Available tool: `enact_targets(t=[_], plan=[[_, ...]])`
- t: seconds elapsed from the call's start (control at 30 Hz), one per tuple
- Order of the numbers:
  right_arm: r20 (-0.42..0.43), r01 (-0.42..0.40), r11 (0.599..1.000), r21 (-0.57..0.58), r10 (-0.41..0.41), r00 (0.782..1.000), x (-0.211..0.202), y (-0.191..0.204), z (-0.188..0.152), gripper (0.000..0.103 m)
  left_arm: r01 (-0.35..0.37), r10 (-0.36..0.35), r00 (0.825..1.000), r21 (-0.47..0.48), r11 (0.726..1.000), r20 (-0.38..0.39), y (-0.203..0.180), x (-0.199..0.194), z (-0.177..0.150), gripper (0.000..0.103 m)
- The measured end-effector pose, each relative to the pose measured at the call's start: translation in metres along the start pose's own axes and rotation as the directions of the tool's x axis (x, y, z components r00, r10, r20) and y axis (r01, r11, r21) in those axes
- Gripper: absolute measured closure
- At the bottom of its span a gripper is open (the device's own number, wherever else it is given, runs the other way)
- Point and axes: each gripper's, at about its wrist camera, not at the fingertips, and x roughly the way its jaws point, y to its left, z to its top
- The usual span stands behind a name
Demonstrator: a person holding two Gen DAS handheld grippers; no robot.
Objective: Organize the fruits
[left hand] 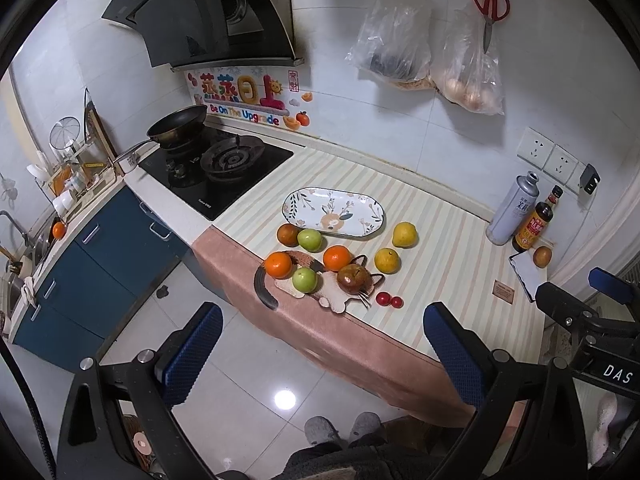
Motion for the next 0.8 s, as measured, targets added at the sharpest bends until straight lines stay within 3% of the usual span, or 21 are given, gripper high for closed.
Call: enact_targets(t=[0.33, 0.43, 0.57, 0.7, 0.8], plan=[[-0.003, -0.063, 0.997, 0.047, 0.063, 0.998, 0.016, -0.012, 0.006, 0.0, -0.018, 0.018, 0.999, -0.022, 1.0, 0.038, 0.0, 0.0, -0.005, 0.0], [-0.017, -0.119, 0.991, 0.068, 0.12, 0.993, 0.04, -0.017, 0.012, 0.0, -0.102, 0.106, 0.99, -0.051, 0.993, 0.091, 0.007, 0.012, 0.001, 0.0], [-0.06, -0.178, 0.978, 0.11, 0.186, 0.981, 0.09, -0.016, 0.015, 0.0, -0.246, 0.255, 0.959, -0.079, 0.966, 0.126, 0.022, 0.041, 0.006, 0.0], [-0.137, -0.185, 0.973, 0.137, 0.204, 0.969, 0.153, -0.005, 0.013, 0.0, -0.339, 0.345, 0.936, -0.081, 0.937, 0.071, 0.044, 0.09, 0.007, 0.0], [-0.205, -0.187, 0.969, 0.16, 0.218, 0.954, 0.205, 0.008, 0.009, 0.0, -0.333, 0.332, 0.943, -0.061, 0.941, -0.037, 0.064, 0.143, 0.012, 0.0]])
